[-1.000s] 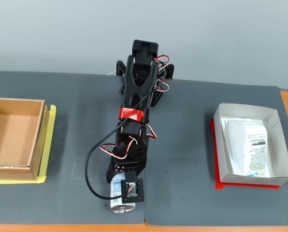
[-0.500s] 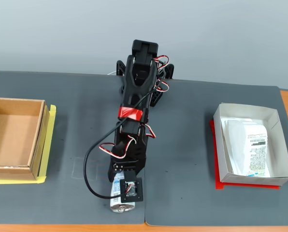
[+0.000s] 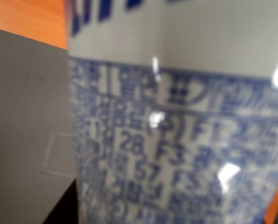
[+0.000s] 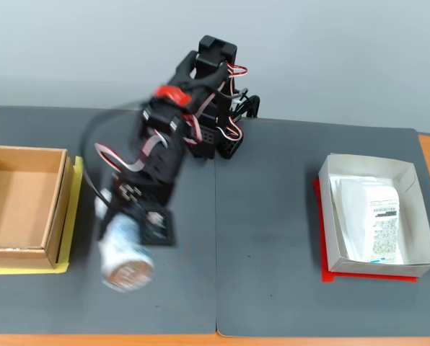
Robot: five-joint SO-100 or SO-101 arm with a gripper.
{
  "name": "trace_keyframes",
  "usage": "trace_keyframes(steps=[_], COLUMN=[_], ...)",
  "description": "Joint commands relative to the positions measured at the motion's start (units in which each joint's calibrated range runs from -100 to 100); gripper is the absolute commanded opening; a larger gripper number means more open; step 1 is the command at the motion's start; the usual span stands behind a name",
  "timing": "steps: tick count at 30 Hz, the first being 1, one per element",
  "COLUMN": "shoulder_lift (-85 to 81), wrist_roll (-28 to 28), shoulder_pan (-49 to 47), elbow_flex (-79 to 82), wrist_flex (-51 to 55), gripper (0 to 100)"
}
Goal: Pick the can and put it in the brown box
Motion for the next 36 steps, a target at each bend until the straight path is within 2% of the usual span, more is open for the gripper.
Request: trace_keyframes(steps=[1,5,13,18,25,36], shoulder_lift=[-3.6,-3.0,-1.0,5.0,16.1,31.1], wrist_roll=[3.4,5.7,6.8,6.7,6.8,6.8], shoulder_pan=[6.8,13.0,22.2,26.3,28.7,28.4], elbow_flex=[-7.2,-11.3,-12.6,-16.2,-22.9,-35.8], wrist_flex=[0.2,-0.7,-0.9,-6.8,-13.1,-13.5], gripper=[5,5,5,5,5,5])
